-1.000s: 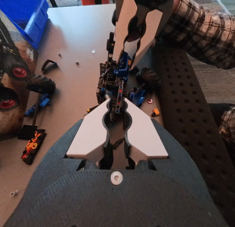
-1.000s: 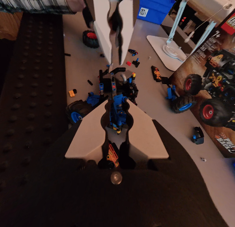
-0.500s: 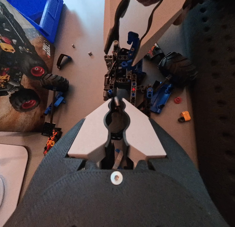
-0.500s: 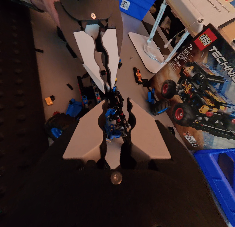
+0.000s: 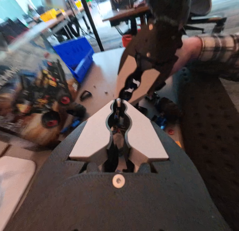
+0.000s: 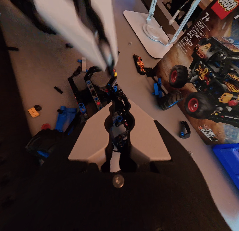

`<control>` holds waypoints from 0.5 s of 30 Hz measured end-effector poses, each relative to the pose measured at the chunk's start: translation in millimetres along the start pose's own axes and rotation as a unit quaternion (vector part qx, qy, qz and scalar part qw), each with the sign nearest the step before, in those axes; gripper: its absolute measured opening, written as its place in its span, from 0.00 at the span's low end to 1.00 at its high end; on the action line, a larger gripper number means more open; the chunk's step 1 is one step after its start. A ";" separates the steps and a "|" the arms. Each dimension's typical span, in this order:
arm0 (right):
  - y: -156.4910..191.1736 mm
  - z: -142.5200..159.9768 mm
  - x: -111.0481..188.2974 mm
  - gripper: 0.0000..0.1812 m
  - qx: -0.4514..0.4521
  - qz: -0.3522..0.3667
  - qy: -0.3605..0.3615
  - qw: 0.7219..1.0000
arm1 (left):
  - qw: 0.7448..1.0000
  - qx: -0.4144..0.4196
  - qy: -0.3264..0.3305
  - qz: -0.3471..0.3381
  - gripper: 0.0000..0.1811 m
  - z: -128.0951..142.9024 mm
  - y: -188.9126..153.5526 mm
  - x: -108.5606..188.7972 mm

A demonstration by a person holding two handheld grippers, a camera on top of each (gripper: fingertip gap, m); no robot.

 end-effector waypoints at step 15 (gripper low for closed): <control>4.4 -2.1 5.2 0.09 -0.023 -0.026 -0.037 0.999 | 0.962 0.011 0.239 0.136 0.22 96.3 -25.0 47.4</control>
Point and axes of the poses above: each gripper's, where its closed fingertips meet, x back along the fingers, z out of its underside, y = z × x across the jaws, the point moved 1 cm from there along x, back along the fingers, and after that the axes turned 7 degrees about z, right-handed, at the moved point
